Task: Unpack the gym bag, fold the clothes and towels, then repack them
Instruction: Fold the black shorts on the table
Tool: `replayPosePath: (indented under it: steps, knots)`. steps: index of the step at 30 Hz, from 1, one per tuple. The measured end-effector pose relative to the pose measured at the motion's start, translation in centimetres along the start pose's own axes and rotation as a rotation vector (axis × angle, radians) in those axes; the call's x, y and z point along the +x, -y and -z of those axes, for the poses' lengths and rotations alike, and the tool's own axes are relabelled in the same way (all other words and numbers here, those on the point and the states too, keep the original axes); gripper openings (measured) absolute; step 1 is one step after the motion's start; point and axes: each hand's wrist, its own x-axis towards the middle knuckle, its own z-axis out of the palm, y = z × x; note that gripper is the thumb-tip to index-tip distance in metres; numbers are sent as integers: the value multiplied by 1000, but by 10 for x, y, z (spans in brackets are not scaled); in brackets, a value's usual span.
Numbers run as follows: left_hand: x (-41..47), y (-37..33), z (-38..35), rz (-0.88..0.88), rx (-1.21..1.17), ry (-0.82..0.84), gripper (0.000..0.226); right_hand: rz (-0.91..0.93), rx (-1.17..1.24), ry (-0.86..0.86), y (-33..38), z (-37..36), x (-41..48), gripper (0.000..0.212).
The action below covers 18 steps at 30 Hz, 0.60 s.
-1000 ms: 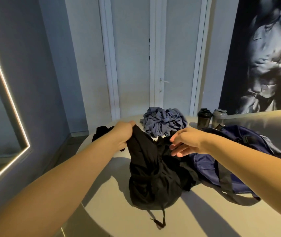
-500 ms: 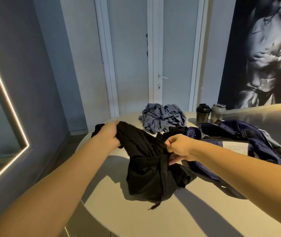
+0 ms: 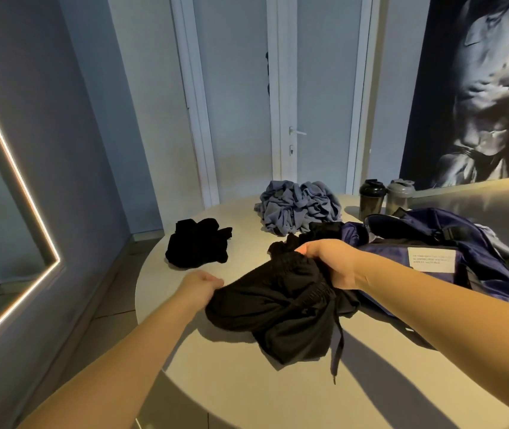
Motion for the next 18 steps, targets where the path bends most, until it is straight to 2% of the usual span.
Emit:
replayPosePath:
  steps: [2, 3, 5, 7, 11, 15, 18]
  knots:
    - [-14, -21, -13, -259, 52, -98, 15, 41, -58, 7, -1, -4, 6, 32]
    - [-25, -35, -20, -381, 57, -87, 15, 54, -70, 23, -1, -6, 9, 32]
    - [-45, -53, -34, -593, 139, 1, 21, 58, -49, 49, -2, -9, 13, 30]
    - [-54, -56, -47, -723, 242, 85, 28, 54, -16, 56, -2, -12, 14, 30]
    - [-51, -40, -62, -703, 236, 207, 39, 49, 46, 7, -3, -9, 7, 34]
    - [-49, -26, -76, -652, 259, 299, 36, 12, 134, -24, -9, -6, -1, 25]
    - [-47, -28, -83, -612, 263, 152, 27, 89, -112, -60, -15, -1, 4, 37]
